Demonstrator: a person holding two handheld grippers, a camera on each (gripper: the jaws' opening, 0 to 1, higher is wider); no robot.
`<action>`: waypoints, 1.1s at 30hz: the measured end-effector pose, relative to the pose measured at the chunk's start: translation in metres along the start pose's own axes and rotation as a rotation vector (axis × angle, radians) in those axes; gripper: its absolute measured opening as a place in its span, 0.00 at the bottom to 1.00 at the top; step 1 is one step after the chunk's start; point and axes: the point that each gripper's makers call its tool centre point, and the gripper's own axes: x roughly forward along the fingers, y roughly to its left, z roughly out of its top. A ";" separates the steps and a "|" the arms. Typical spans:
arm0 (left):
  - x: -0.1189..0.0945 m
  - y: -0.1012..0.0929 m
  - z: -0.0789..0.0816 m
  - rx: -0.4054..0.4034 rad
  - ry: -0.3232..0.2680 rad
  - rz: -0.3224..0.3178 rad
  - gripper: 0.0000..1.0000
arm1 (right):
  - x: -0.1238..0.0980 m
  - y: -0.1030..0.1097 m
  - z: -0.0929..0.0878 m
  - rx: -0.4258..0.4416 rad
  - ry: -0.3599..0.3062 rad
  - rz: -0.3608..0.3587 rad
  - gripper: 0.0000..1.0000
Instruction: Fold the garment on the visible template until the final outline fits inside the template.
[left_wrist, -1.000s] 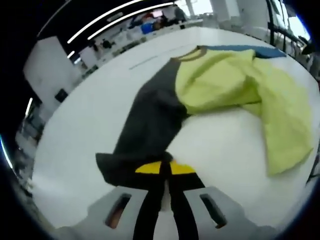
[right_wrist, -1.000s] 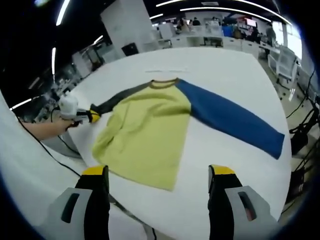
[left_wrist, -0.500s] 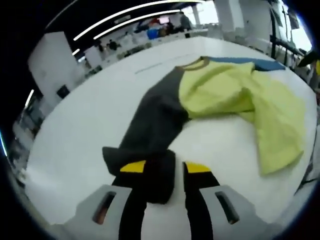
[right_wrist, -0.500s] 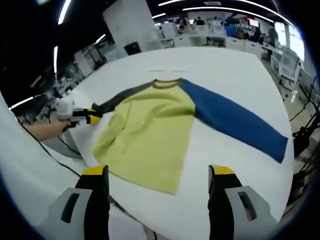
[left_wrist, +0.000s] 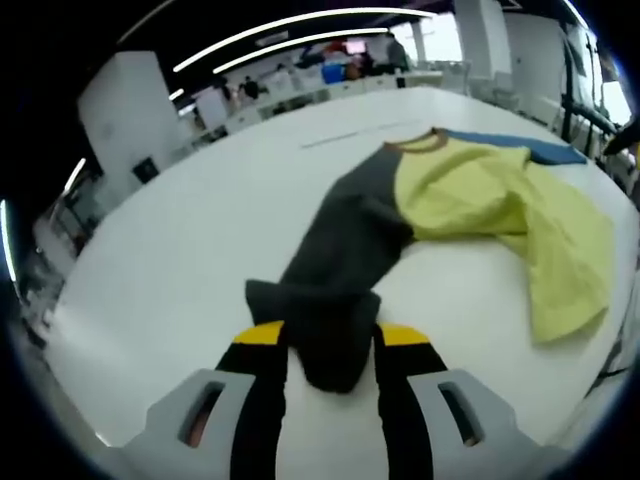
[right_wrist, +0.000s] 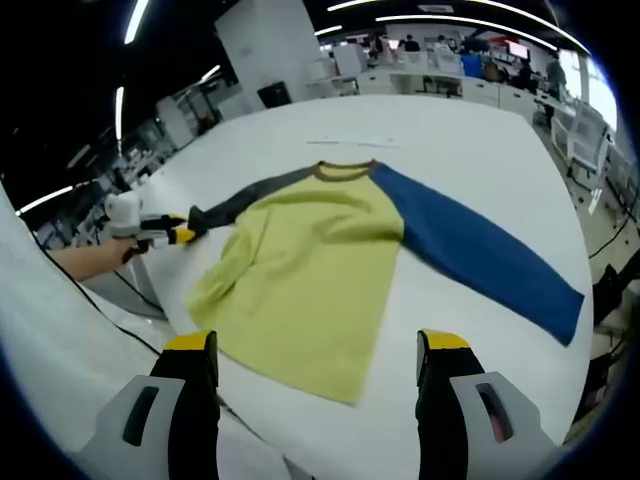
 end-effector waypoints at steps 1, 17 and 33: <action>-0.002 0.000 0.000 -0.004 -0.002 0.002 0.32 | 0.000 0.000 0.000 0.000 0.001 0.001 0.81; -0.053 0.007 0.046 -0.076 -0.098 0.041 0.51 | 0.001 0.001 0.002 -0.013 -0.001 0.018 0.82; -0.115 0.036 0.121 -0.151 -0.158 0.007 0.80 | -0.010 -0.009 0.000 0.012 -0.042 -0.014 0.87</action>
